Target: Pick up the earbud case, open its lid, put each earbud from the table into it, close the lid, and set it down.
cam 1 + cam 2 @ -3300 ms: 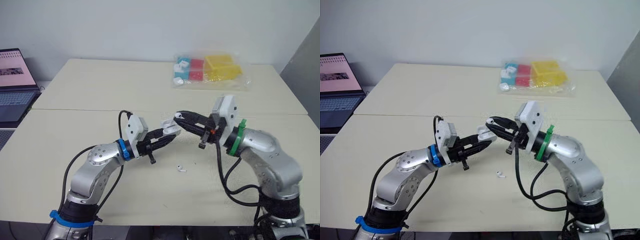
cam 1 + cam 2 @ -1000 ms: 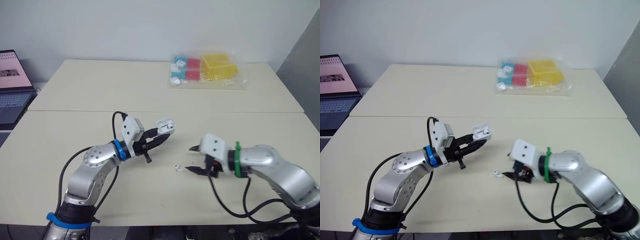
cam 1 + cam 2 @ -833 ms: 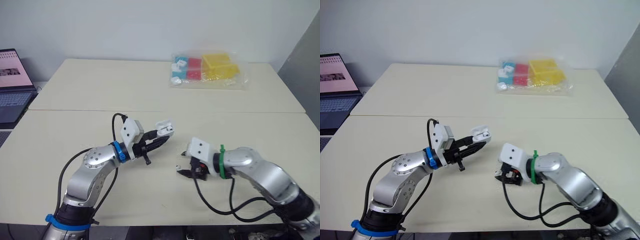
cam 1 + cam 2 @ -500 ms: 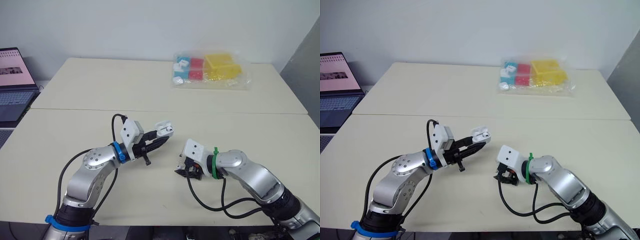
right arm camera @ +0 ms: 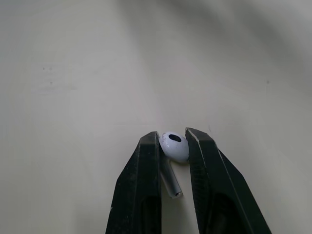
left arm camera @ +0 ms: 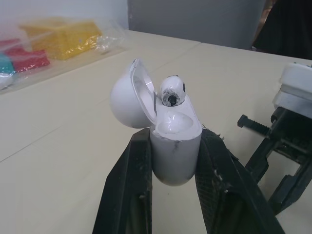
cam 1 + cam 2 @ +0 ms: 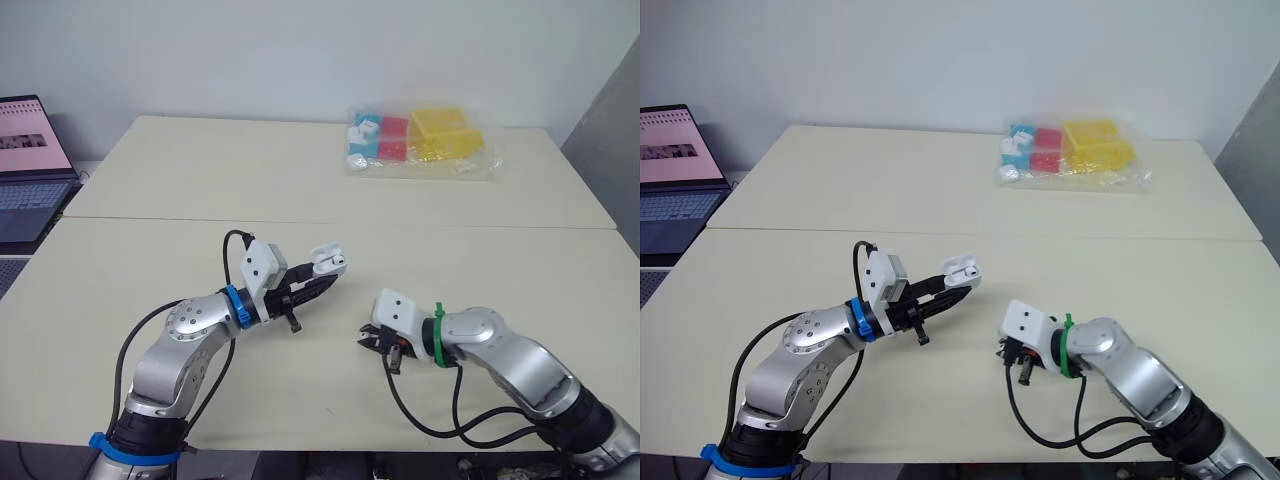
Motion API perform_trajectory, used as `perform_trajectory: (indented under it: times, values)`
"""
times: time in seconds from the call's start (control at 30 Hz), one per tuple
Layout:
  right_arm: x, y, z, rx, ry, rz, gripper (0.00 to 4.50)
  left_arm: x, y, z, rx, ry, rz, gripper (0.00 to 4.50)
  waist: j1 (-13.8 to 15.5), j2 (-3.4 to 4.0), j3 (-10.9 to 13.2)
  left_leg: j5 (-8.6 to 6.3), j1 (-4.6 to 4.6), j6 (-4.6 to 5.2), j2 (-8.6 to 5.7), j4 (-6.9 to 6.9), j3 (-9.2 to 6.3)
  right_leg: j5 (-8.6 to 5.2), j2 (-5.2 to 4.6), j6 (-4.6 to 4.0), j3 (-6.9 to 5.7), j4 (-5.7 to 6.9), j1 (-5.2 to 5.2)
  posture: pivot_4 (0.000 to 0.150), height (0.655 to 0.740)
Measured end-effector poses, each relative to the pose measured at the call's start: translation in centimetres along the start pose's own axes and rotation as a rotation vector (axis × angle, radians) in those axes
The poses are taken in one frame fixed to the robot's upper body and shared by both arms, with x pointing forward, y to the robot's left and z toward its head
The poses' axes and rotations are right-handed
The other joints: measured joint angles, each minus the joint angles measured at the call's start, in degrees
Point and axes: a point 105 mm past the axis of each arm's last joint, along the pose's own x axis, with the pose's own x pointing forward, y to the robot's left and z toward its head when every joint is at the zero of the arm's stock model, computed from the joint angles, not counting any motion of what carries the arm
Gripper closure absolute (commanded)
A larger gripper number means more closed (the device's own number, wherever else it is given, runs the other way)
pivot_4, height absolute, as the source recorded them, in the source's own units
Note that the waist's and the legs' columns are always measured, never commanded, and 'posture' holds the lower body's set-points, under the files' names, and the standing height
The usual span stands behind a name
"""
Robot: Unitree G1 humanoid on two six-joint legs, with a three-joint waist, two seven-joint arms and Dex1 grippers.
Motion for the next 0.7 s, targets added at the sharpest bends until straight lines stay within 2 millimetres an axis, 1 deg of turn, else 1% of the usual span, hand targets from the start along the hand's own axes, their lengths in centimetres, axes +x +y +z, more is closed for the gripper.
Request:
perform_trajectory:
  times: [0.1, 0.17, 0.2, 0.3, 0.37, 0.4, 0.5, 0.7]
  values:
    - [-3.4, -0.4, -2.5, -0.044, 0.099, 0.04, 4.1, -0.3, -0.1, -0.2, 0.003, 0.014, 0.0, 3.7, 0.18, 0.0, 0.0, 0.0, 0.0, 0.01, -0.05, -0.03, 0.03, -0.02, -0.17, 0.08, -0.01, -0.07, 0.03, 0.15, 0.74]
    - [-4.4, -0.7, -3.1, -0.057, 0.129, 0.043, 4.1, -0.4, -0.1, -0.2, 0.004, 0.02, 0.0, 3.7, 0.05, -0.03, -0.02, -0.01, 0.0, 0.01, -0.04, -0.02, 0.05, 0.0, -0.17, 0.13, -0.01, -0.13, 0.04, 0.15, 0.74]
    - [-5.7, -0.7, -4.2, -0.077, 0.172, 0.077, 4.1, -0.5, -0.3, -0.2, 0.005, 0.02, -0.003, 3.7, 0.0, -0.03, -0.02, -0.01, 0.01, 0.01, -0.06, -0.01, 0.08, 0.02, -0.16, 0.16, 0.02, -0.12, 0.04, 0.15, 0.74]
    - [-8.7, -0.6, -6.5, -0.125, 0.293, 0.154, 4.1, -0.6, -0.6, -0.1, 0.012, 0.022, -0.007, 3.7, -0.03, 0.0, -0.01, 0.0, 0.04, 0.01, -0.06, -0.04, 0.08, 0.02, -0.16, 0.16, 0.01, -0.14, 0.05, 0.15, 0.74]
    - [-10.1, -0.8, -7.5, -0.137, 0.357, 0.173, 4.1, -0.8, -0.7, -0.4, 0.003, 0.031, -0.006, 3.7, -0.03, -0.01, -0.02, 0.0, 0.05, 0.01, -0.05, -0.02, 0.09, 0.02, -0.14, 0.16, 0.02, -0.13, 0.06, 0.15, 0.74]
    - [-10.6, -0.9, -7.9, -0.145, 0.376, 0.18, 4.1, -0.9, -0.8, -0.5, -0.002, 0.035, -0.006, 3.7, -0.02, -0.01, -0.02, 0.0, 0.06, 0.01, -0.05, -0.02, 0.09, 0.02, -0.13, 0.16, 0.02, -0.12, 0.06, 0.15, 0.74]
    - [-11.1, -0.8, -8.2, -0.16, 0.398, 0.197, 4.1, -1.0, -1.1, -0.4, 0.001, 0.038, -0.012, 3.7, -0.01, 0.0, -0.02, 0.0, 0.08, 0.01, -0.05, -0.02, 0.08, 0.02, -0.12, 0.16, 0.02, -0.08, 0.06, 0.15, 0.74]
    - [-11.3, -0.9, -8.5, -0.137, 0.411, 0.198, 4.1, -1.3, -1.5, -0.8, -0.022, 0.055, -0.017, 3.7, -0.02, -0.01, -0.02, 0.0, 0.08, 0.0, -0.02, 0.02, 0.09, 0.03, -0.16, 0.17, 0.04, -0.08, 0.09, 0.15, 0.74]
